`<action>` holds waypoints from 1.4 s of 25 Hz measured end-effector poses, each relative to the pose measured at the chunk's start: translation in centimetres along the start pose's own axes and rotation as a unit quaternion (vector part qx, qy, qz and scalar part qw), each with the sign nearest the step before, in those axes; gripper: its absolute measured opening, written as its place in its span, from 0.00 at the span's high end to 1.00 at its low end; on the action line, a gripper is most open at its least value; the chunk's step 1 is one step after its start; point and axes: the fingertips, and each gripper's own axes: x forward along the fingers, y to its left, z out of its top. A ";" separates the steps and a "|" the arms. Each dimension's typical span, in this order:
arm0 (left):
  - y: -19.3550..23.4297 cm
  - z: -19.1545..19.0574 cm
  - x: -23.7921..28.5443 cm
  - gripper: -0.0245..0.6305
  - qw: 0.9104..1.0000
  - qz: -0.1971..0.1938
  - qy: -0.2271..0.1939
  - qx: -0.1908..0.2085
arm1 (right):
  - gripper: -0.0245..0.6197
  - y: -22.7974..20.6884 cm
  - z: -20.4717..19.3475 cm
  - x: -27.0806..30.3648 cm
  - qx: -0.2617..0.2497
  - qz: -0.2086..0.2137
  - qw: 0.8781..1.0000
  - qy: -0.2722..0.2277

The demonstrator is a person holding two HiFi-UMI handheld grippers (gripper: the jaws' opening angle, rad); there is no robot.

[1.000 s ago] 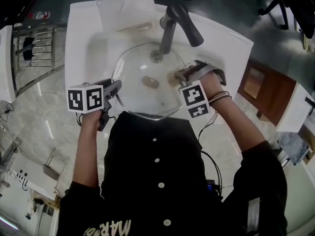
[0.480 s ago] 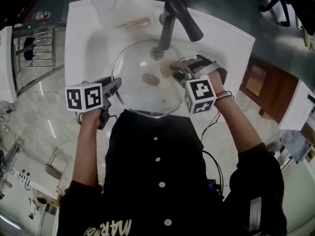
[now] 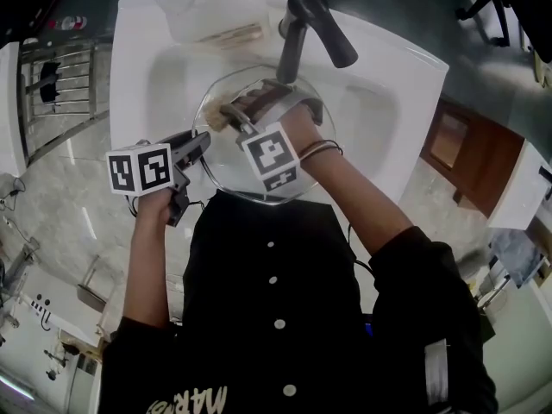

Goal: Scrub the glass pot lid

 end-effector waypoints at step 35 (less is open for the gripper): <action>0.6 -0.2 0.1 0.72 1.000 -0.003 0.014 0.004 | 0.77 11.6 -4.0 -8.5 -0.055 0.204 0.976 0.047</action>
